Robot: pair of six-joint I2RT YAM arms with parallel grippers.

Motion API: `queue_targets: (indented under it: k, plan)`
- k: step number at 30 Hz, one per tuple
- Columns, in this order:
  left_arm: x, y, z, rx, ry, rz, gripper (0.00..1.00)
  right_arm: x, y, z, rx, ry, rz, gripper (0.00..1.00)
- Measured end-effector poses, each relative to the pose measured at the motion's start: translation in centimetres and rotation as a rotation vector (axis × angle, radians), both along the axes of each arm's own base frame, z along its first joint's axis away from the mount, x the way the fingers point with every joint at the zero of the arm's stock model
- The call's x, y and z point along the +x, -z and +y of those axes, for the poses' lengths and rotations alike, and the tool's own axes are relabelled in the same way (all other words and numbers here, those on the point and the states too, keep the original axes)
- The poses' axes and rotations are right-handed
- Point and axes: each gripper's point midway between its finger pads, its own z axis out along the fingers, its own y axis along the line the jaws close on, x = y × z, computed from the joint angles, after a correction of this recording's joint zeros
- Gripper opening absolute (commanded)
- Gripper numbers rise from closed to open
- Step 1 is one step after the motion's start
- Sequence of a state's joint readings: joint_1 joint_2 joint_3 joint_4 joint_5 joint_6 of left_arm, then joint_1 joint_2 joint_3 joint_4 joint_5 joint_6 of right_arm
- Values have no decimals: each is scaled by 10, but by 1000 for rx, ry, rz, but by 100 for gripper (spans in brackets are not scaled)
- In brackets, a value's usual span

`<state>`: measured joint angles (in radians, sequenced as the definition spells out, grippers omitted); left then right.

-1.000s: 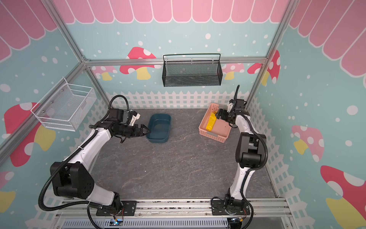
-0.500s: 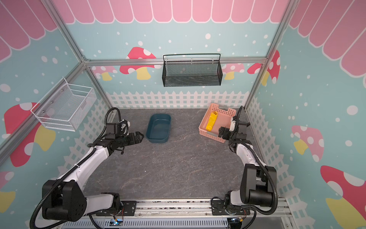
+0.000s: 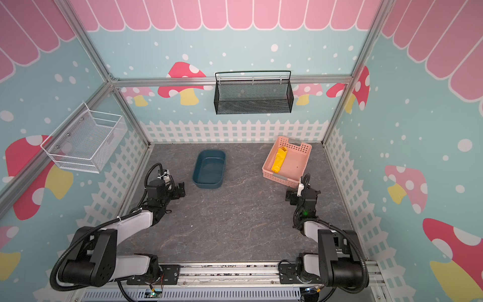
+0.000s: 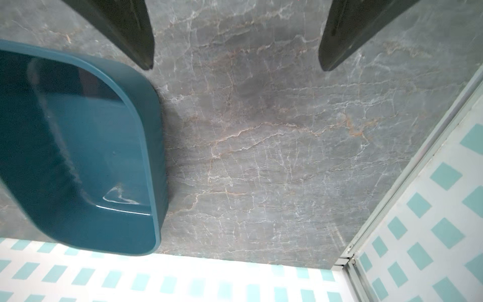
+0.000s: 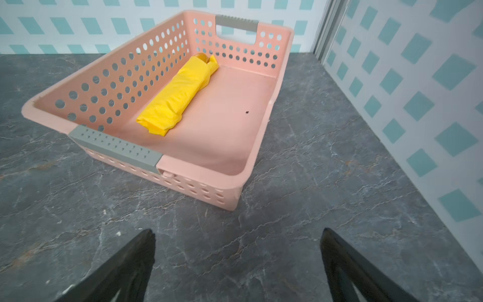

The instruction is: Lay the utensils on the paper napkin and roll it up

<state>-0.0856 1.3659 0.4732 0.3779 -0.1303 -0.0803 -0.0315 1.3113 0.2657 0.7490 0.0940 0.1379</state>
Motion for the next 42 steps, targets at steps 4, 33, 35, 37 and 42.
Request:
queue_targets:
  k: [4, 33, 35, 37, 42]
  plan:
    - [11, -8, -6, 22, 60, -83, 100, 3, -18, 2, -50, -26, -126, 100]
    - [18, -5, 8, 1, 50, -209, 100, 13, -27, 11, -99, -81, -244, 100]
    - [18, -5, 8, 1, 50, -209, 99, 13, -27, 11, -99, -81, -244, 100]
    - [18, -5, 8, 1, 50, -209, 100, 13, -27, 11, -99, -81, -244, 100]
    - [18, -5, 8, 2, 50, -209, 100, 13, -28, 11, -99, -81, -244, 99]
